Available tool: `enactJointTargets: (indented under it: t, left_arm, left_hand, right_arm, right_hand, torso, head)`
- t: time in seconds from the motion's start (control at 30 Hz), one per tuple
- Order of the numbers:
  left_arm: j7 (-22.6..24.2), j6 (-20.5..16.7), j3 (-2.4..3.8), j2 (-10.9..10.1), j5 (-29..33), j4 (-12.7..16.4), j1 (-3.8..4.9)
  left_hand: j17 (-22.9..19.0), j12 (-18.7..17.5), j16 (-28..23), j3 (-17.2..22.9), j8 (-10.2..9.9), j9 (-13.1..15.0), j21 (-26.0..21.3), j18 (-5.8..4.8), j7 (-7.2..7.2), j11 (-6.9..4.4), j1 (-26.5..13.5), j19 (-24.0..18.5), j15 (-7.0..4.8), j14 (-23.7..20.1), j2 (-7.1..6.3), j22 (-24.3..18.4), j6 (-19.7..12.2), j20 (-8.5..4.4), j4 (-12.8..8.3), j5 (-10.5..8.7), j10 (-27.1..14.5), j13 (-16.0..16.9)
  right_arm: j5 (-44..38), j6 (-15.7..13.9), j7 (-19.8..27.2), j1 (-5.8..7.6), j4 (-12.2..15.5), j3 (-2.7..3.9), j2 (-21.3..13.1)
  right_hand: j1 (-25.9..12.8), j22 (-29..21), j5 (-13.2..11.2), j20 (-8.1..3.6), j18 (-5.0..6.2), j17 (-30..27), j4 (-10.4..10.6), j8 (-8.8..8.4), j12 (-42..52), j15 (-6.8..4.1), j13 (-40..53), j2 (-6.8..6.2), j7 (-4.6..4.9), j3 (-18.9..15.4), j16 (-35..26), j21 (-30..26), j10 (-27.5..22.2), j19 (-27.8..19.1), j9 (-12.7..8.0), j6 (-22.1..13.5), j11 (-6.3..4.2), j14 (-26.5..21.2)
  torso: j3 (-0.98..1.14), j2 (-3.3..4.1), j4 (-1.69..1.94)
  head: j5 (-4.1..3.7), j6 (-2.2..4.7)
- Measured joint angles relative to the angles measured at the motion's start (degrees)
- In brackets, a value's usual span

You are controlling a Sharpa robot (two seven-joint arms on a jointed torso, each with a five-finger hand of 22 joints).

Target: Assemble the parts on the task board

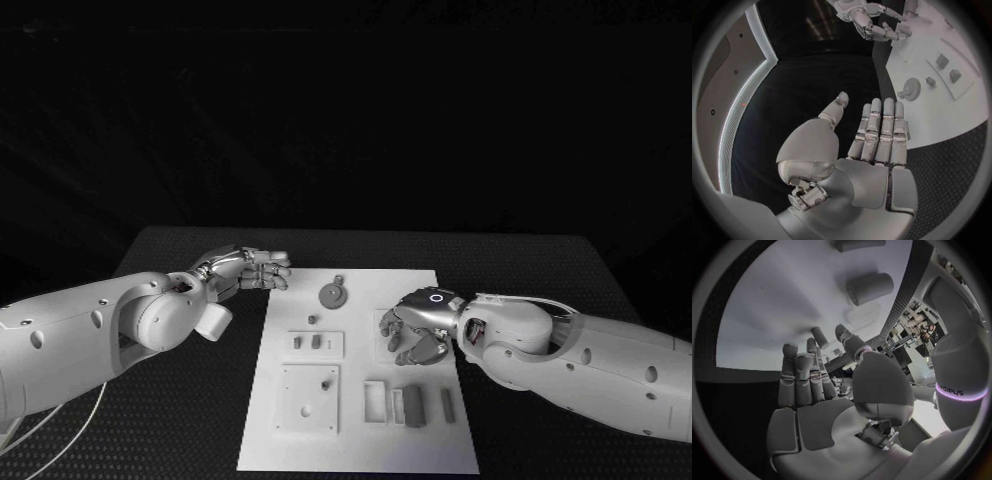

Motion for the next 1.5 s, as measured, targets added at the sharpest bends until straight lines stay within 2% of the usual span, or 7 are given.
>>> enactJointTargets:
  t: [0.4, 0.53, 0.77, 1.2, 1.4, 1.43, 1.5]
  left_arm:
    - [0.0, 0.1, -0.01, -0.1, -0.1, 0.0, 0.0]
    - [0.0, 0.1, -0.01, -0.2, -0.1, 0.1, 0.0]
    - [-0.1, 0.4, -0.02, -0.2, -0.1, 0.1, 0.0]
    - [-0.3, 1.0, -0.02, -0.2, -0.2, 0.0, 0.0]
    - [-0.4, 1.1, -0.02, -0.3, -0.2, 0.1, 0.0]
    - [-0.4, 1.1, -0.02, -0.3, -0.3, 0.1, 0.0]
    - [-0.4, 1.2, -0.02, -0.3, -0.3, 0.1, 0.0]
  left_hand:
    - [0.0, 0.0, 0.0, 0.0, 0.0, 0.0, 0.0, 0.0, 0.0, 0.0, 0.0, 0.0, 0.0, 0.0, 0.0, 0.0, 0.0, 0.0, 0.0, 0.0, 0.0, 0.0]
    - [0.0, 0.0, 0.0, 0.0, 0.0, 0.0, 0.0, 0.0, 0.0, 0.0, 0.0, 0.0, 0.0, 0.0, 0.0, 0.0, 0.0, 0.0, 0.0, 0.0, 0.0, 0.0]
    - [0.0, 0.0, 0.0, 0.0, 0.0, 0.0, 0.0, 0.0, 0.0, 0.0, 0.0, 0.0, 0.0, 0.0, 0.0, 0.0, 0.0, 0.0, 0.0, 0.0, 0.0, 0.0]
    - [0.1, 0.0, -0.2, 0.0, 0.0, 0.0, 0.0, 0.0, 0.0, 0.0, 0.0, 0.0, 0.0, 0.0, 0.0, 0.0, 0.0, 0.0, 0.0, 0.0, 0.0, 0.0]
    - [0.1, 0.0, -0.2, 0.0, 0.0, 0.0, 0.0, 0.0, 0.0, 0.0, 0.0, 0.0, 0.0, 0.0, 0.0, 0.0, 0.0, 0.0, 0.0, 0.0, 0.0, 0.0]
    - [0.1, 0.0, -0.2, 0.0, 0.0, 0.0, 0.0, 0.0, 0.0, 0.0, 0.0, 0.0, 0.0, 0.0, 0.0, 0.0, 0.0, 0.0, 0.0, 0.0, 0.0, 0.0]
    - [0.1, 0.0, -0.2, 0.0, 0.0, 0.0, 0.0, 0.0, 0.0, 0.0, 0.0, 0.0, 0.0, 0.0, 0.0, 0.0, 0.0, 0.0, 0.0, 0.0, 0.0, 0.0]
  right_arm:
    - [-1.0, -0.5, -0.1, -0.64, -1.3, -0.17, 1.1]
    - [-1.2, -0.7, -0.1, -0.69, -1.3, -0.16, 1.1]
    - [-1.6, -1.0, -0.5, -0.78, -1.2, -0.14, 1.1]
    - [-1.9, -2.0, -0.9, -0.86, -0.8, -0.19, 0.9]
    - [-2.0, -2.4, -1.0, -0.86, -0.5, -0.17, 0.8]
    - [-2.1, -2.5, -1.0, -0.86, -0.4, -0.17, 0.8]
    - [-2.2, -2.8, -1.1, -0.86, -0.3, -0.17, 0.8]
  right_hand:
    - [2.8, 0.0, 0.0, -0.04, -0.02, 0.1, -0.2, 0.78, 0.4, -0.22, 0.5, 2.79, 1.0, 0.2, 0.0, 0.0, -0.3, 0.1, 0.1, 1.1, 0.28, 0.2]
    - [3.3, 0.0, 0.0, -0.34, -0.03, 0.1, -0.2, 1.75, 1.3, -0.87, 1.0, 4.71, 1.47, 0.2, 0.0, 0.0, 1.7, 0.8, 0.4, 2.9, -0.56, 0.9]
    - [2.8, 0.0, 0.0, -0.52, -0.09, -0.1, -0.2, 2.77, 2.9, -2.03, 2.6, 7.31, 0.83, 0.2, 0.0, 0.0, 5.0, 1.4, 0.7, 5.2, -2.06, 2.1]
    - [2.5, 0.0, 0.0, -0.44, -0.1, -0.1, -0.1, 2.77, 3.0, -2.36, 3.1, 7.61, 0.81, 0.1, 0.0, 0.0, 5.3, 1.5, 0.7, 5.6, -2.16, 2.5]
    - [3.1, 0.0, 0.0, -0.64, -0.09, -0.2, -0.2, 3.34, 3.4, -2.55, 3.7, 8.69, 0.35, 0.2, 0.0, 0.0, 6.2, 1.9, 0.9, 6.6, -2.6, 2.8]
    - [3.7, 0.0, 0.0, -0.65, -0.09, -0.2, -0.3, 3.56, 3.7, -2.76, 4.0, 9.25, 0.21, 0.7, 0.0, 0.0, 6.7, 1.9, 1.0, 7.2, -2.75, 3.0]
    - [4.9, 0.0, -0.1, -0.85, -0.09, -0.2, 0.4, 3.57, 3.9, -3.21, 4.9, 8.35, 0.0, 5.1, 0.0, 0.0, 7.1, 2.1, 1.0, 7.9, -3.22, 3.2]
  torso:
    - [-0.1, 0.0, 0.03]
    - [-0.11, 0.0, 0.03]
    - [-0.13, -0.03, 0.03]
    - [-0.1, -0.05, 0.03]
    - [-0.1, -0.05, 0.03]
    - [-0.1, -0.06, 0.04]
    - [-0.1, -0.07, 0.07]
  head:
    - [0.17, -0.32]
    - [0.16, -0.45]
    - [0.14, -0.58]
    - [0.23, -0.7]
    - [0.24, -0.76]
    - [0.24, -0.77]
    - [0.24, -0.77]
